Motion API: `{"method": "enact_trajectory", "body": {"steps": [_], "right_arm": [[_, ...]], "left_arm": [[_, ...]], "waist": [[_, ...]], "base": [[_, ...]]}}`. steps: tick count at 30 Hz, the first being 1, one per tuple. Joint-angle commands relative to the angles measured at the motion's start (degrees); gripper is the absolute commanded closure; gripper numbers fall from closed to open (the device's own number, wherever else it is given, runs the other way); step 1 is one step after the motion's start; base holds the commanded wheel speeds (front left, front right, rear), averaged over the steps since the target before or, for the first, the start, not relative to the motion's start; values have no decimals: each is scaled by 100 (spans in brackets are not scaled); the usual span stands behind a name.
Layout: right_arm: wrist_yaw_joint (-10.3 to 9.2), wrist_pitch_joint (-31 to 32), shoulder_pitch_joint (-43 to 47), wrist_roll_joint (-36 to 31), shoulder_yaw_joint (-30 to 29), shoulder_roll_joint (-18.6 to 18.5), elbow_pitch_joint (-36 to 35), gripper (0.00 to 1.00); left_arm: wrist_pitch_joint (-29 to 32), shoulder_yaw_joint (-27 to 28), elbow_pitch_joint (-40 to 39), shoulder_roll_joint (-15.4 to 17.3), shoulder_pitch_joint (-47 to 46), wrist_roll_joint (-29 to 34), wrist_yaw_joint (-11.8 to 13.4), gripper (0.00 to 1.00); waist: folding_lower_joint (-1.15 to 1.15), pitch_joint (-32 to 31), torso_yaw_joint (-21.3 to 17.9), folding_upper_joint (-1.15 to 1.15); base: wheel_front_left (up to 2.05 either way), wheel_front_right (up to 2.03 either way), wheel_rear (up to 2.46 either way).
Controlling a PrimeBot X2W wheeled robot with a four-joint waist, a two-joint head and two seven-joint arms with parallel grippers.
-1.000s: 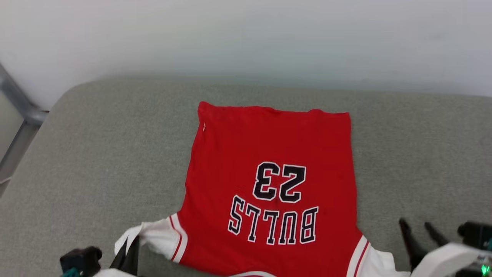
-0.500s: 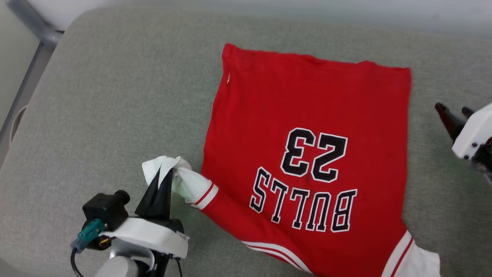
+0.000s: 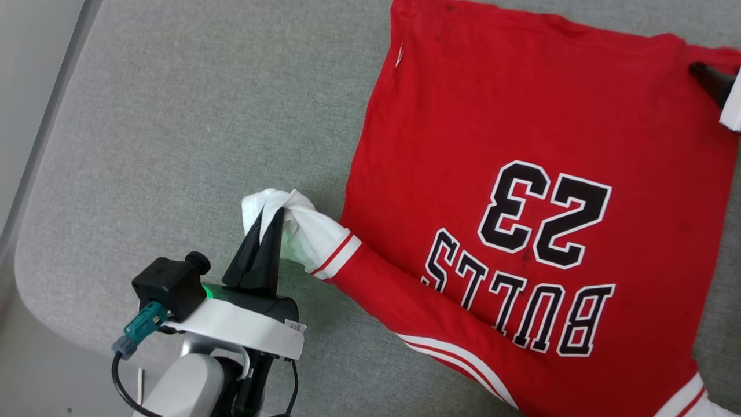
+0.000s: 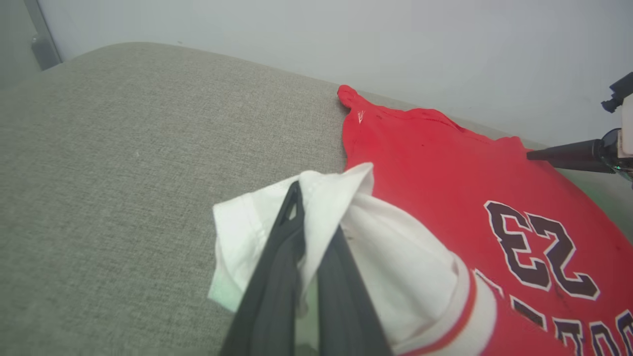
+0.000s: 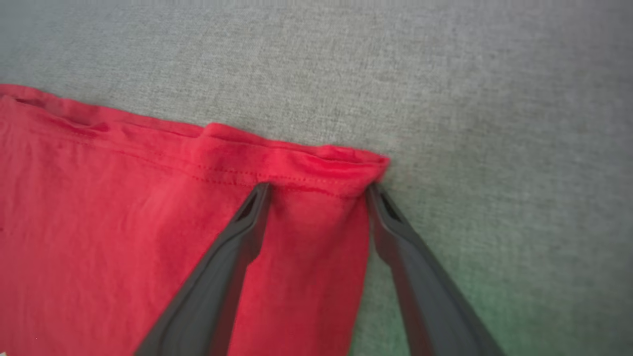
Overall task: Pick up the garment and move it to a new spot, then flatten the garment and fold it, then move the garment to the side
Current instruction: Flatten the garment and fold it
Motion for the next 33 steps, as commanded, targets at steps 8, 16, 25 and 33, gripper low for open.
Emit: {"method": "enact_trajectory", "body": {"steps": [8, 16, 25, 33], "right_arm": [[-4, 946, 598, -126, 194, 225, 1132, 100], [-4, 462, 187, -21, 264, -88, 621, 100], [-6, -54, 1201, 433, 375, -608, -640, 100], [-5, -228, 3605, 675, -337, -270, -1994, 100]], "left_arm": [[-42, 108, 221, -168, -77, 63, -172, 100], [-44, 186, 465, -193, 39, 66, -230, 100], [53, 381, 918, 13, 496, -130, -96, 100], [308, 549, 1150, 312, 1083, -273, 140, 100]], "waist": [[-1, 168, 112, 0], [-1, -117, 7, 0], [-1, -941, -508, 0], [-1, -1811, -1157, 0]], "base": [[0, 0, 0], [0, 0, 0], [0, 0, 0], [0, 0, 0]]}}
